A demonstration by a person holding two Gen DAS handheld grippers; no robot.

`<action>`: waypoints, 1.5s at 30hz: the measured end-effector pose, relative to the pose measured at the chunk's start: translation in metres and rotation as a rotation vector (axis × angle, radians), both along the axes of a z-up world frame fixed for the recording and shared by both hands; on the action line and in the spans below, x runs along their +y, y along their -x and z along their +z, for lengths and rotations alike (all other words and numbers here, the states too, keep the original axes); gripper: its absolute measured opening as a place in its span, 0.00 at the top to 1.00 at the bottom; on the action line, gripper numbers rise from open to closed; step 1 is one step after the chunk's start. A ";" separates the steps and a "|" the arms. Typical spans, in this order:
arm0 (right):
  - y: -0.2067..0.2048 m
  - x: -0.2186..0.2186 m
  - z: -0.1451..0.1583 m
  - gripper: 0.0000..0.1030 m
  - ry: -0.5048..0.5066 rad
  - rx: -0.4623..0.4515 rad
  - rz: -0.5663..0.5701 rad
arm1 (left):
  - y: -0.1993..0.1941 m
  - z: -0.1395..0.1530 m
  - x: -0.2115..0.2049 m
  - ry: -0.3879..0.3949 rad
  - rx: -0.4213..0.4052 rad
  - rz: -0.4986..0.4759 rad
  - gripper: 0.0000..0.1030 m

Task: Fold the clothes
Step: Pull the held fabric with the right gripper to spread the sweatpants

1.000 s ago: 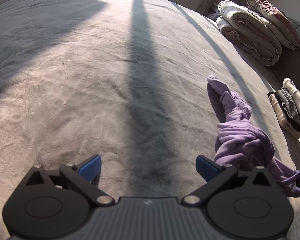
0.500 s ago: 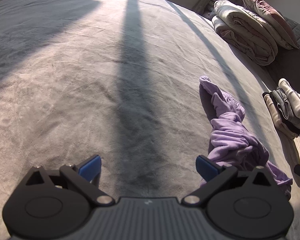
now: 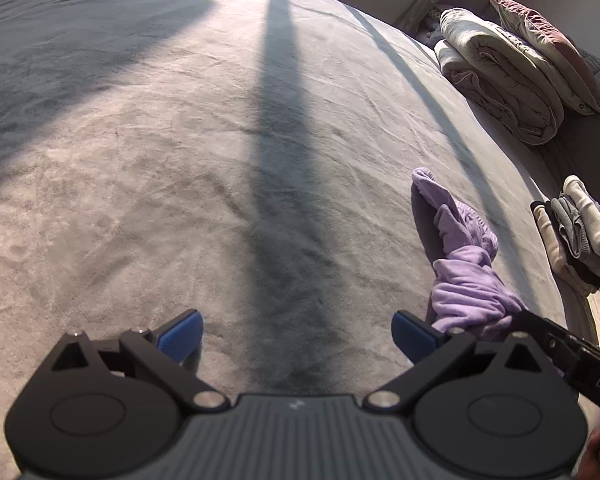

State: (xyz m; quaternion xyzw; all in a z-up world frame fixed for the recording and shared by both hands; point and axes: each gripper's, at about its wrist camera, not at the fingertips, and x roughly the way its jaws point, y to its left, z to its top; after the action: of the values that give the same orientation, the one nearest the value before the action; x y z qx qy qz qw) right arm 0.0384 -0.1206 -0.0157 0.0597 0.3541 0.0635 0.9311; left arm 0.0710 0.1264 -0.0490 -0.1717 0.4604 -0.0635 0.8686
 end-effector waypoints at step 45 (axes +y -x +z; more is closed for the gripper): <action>0.110 -0.104 0.013 0.83 0.032 0.200 -0.156 | 0.013 -0.002 -0.016 -0.026 -0.008 -0.058 0.02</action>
State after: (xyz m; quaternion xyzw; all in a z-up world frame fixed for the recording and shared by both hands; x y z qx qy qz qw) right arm -0.0716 -0.2249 -0.0022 0.0782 0.4405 -0.0209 0.8941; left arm 0.0582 0.1104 -0.0511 -0.1466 0.4623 -0.0835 0.8705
